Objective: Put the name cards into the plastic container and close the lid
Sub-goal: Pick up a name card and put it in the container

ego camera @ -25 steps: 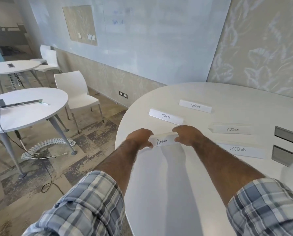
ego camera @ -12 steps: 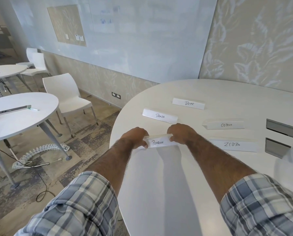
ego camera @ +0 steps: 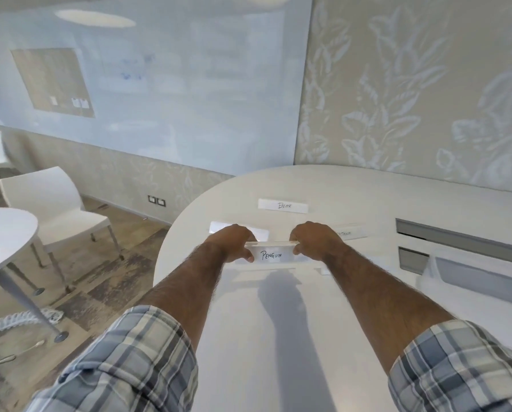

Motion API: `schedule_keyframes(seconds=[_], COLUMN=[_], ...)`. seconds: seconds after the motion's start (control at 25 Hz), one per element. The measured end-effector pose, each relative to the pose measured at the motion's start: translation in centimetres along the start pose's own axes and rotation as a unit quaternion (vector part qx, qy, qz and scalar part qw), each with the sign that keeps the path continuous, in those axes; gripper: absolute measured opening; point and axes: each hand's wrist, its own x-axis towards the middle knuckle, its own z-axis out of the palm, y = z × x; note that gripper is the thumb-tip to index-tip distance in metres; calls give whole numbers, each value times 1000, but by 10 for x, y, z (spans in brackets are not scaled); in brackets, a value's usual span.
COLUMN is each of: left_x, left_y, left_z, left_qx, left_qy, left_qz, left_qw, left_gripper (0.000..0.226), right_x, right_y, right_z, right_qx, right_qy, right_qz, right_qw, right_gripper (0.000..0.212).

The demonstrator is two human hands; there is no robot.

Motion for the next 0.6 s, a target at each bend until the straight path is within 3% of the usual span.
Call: schedule_keyframes(seconds=[0.6], left_x=[46], left_y=[264], left_z=[3], left_qx=[2], left_qy=[10], left_qz=[200], left_qw=[980], left_gripper=[41], right_x=[-178], right_y=[194], right_z=[-84], right_qx=[-39], right_qy=[42], right_qz=[212], right_qw=[976], right_gripper=[29])
